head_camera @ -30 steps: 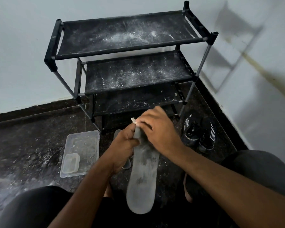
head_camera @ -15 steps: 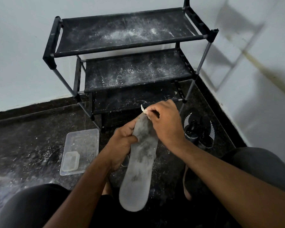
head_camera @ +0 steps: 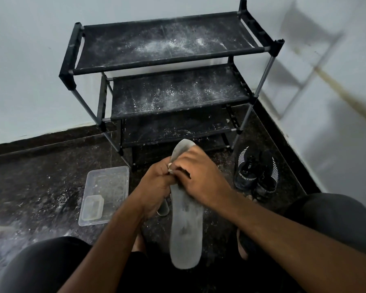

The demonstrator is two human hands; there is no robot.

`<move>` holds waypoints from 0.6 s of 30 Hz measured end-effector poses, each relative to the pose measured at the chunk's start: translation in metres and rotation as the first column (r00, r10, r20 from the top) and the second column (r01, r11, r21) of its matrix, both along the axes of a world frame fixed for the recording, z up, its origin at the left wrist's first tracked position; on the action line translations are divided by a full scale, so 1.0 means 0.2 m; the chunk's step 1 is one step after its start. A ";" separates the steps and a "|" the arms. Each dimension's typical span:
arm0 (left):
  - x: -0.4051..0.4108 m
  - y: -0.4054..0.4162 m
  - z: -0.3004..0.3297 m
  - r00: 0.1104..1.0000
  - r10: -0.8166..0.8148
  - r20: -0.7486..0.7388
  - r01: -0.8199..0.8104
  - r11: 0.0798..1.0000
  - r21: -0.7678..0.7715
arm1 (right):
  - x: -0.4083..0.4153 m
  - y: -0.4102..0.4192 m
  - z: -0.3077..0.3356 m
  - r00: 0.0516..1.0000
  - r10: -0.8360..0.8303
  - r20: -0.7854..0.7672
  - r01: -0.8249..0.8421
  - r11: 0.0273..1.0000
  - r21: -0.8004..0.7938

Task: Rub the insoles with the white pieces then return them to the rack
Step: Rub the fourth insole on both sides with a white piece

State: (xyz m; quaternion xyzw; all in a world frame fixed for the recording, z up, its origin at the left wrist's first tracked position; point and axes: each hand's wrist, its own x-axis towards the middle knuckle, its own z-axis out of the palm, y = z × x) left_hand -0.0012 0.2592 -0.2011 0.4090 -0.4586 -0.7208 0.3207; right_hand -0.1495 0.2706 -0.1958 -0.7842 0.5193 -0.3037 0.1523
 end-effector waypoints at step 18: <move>0.01 -0.02 0.02 0.994 0.106 0.025 -0.107 0.994 0.013 | -0.15 -0.13 0.01 0.944 -0.329 -0.017 0.329 0.944 -0.025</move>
